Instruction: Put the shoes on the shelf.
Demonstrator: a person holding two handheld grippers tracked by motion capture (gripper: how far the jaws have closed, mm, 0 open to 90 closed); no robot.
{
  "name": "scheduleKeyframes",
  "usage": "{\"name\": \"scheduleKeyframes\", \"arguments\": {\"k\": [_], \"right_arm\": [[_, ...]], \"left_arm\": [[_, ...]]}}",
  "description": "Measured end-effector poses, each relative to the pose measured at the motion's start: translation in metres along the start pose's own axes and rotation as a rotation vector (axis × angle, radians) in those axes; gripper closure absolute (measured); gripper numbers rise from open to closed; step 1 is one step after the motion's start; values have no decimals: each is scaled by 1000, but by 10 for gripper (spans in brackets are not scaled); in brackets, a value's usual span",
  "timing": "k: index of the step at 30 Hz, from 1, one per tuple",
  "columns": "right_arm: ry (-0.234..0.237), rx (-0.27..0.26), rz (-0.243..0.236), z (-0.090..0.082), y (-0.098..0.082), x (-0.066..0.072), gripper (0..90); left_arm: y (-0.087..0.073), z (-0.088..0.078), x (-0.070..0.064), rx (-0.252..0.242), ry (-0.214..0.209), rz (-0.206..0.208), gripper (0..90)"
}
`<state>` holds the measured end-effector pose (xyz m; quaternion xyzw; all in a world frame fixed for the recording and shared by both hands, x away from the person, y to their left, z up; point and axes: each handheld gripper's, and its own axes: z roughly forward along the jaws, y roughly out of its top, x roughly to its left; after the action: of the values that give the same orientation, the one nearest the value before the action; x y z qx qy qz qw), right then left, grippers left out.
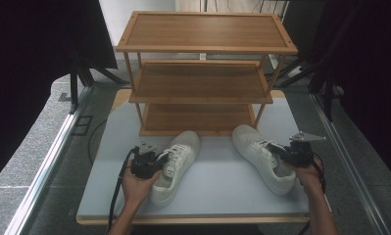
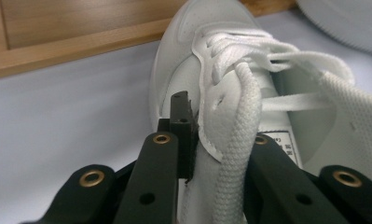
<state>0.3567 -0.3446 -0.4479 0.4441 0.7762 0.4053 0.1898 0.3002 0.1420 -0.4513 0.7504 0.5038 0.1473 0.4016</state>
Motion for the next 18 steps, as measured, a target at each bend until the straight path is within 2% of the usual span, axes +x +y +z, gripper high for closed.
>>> {"name": "scheduleKeyframes", "arguments": {"k": [2,4,6,7,8,9,10,11,13,14,15,16,17,18], "right_arm": [[-7,-4,7,-2,0,2,837],[-7,-4,10,-2,1,2,836],[-6,-14,8,-6,2,4,836],[4,-33,21,-11,3,4,836],[4,-33,21,-11,3,4,836],[19,-59,56,-15,3,4,836],[19,-59,56,-15,3,4,836],[38,-84,96,-20,2,3,836],[54,-104,132,-25,0,2,835],[54,-104,132,-25,0,2,835],[71,-132,176,-30,-4,1,835],[71,-132,176,-30,-4,1,835],[86,-155,214,-34,-6,2,835],[90,-165,224,-35,-7,2,835]], "left_arm": [[0,-2,2,-6,-32,-30,812],[0,-3,3,-8,-36,-30,812],[1,-7,3,-24,-59,-44,812],[2,-11,2,-47,-82,-57,812],[2,-11,2,-47,-82,-57,812],[3,-18,4,-82,-124,-80,812],[3,-18,4,-82,-124,-80,812],[3,-24,6,-124,-167,-114,812],[3,-29,8,-168,-209,-148,812],[3,-29,8,-168,-209,-148,812],[3,-34,9,-203,-246,-168,812],[3,-34,9,-203,-246,-168,812],[3,-38,10,-228,-280,-173,811],[3,-40,11,-238,-294,-176,811]]}}
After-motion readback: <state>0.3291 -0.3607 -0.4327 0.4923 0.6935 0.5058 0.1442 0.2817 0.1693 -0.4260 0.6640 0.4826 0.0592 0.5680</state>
